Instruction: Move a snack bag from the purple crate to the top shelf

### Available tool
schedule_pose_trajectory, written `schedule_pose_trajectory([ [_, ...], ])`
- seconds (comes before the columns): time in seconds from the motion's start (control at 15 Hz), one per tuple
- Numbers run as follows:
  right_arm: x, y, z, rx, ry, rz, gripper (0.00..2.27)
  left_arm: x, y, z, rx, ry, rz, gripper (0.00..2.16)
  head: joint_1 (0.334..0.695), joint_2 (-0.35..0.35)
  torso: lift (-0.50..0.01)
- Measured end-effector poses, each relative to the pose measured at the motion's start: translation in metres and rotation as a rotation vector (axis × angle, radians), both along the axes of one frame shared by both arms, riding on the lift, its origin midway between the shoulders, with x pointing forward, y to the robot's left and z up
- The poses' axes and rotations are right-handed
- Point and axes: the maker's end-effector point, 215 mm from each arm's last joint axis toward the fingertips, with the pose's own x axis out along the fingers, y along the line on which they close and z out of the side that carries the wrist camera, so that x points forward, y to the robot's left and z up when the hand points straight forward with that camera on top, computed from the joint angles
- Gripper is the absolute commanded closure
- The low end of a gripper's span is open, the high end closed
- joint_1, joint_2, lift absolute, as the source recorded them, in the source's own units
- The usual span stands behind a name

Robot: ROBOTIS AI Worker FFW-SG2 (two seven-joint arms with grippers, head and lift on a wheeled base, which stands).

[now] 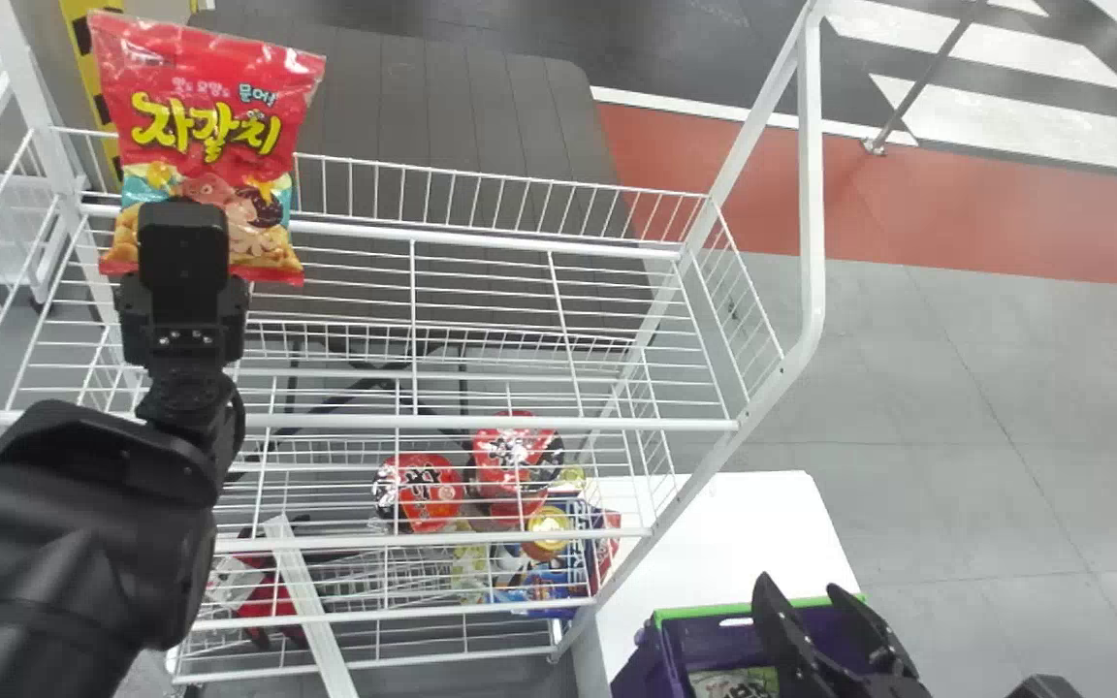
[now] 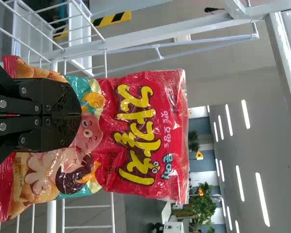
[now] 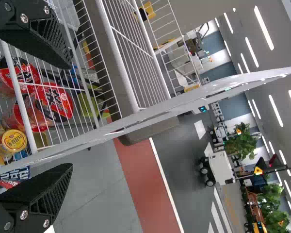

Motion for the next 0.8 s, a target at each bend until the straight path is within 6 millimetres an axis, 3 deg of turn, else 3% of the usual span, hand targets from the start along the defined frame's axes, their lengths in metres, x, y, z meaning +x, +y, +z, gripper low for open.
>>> schedule_pose_trajectory([
  [0.33,-0.001,0.000,-0.003,0.007,0.002,-0.003,0.11,0.003,0.024,-0.003,0.018,0.005,0.028,2.14,0.695,-0.246,0.010],
  [0.8,-0.002,0.000,-0.007,0.013,0.005,-0.004,0.11,0.006,0.030,-0.014,0.032,0.026,0.038,2.14,0.695,-0.238,0.010],
])
